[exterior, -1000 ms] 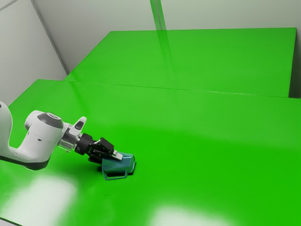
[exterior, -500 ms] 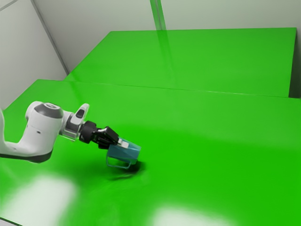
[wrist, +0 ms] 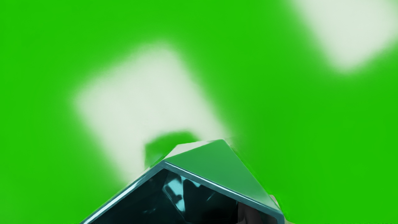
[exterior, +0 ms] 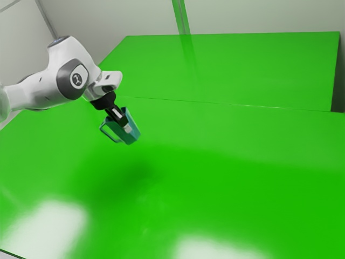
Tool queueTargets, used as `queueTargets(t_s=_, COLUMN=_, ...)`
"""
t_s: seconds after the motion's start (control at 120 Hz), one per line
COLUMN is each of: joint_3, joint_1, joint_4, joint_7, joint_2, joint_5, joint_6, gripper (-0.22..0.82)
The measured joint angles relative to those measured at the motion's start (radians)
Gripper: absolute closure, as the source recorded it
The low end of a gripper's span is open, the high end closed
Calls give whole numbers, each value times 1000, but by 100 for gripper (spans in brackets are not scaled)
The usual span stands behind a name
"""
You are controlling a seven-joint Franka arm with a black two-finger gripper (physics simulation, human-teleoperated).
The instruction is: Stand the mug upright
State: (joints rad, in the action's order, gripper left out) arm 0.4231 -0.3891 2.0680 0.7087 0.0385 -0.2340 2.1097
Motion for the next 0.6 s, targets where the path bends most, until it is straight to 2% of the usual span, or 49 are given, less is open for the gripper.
queueTargets(t_s=0.092, joint_3=-3, joint_1=-8, joint_4=-47, joint_7=-30, joint_2=-72, joint_5=101, joint_6=16, gripper=78)
queueTargets(t_s=0.183, joint_3=-3, joint_1=-25, joint_4=-32, joint_7=-59, joint_2=-88, joint_5=176, joint_6=37, gripper=78)
queueTargets(t_s=0.3, joint_3=-3, joint_1=-36, joint_4=36, joint_7=-95, joint_2=-73, joint_5=233, joint_6=76, gripper=78)
queueTargets(t_s=0.5, joint_3=-2, joint_1=-50, joint_4=174, joint_7=-155, joint_2=24, joint_5=311, joint_6=146, gripper=79)
queueTargets(t_s=0.6, joint_3=-1, joint_1=-42, joint_4=214, joint_7=-185, joint_2=42, joint_5=345, joint_6=176, gripper=79)
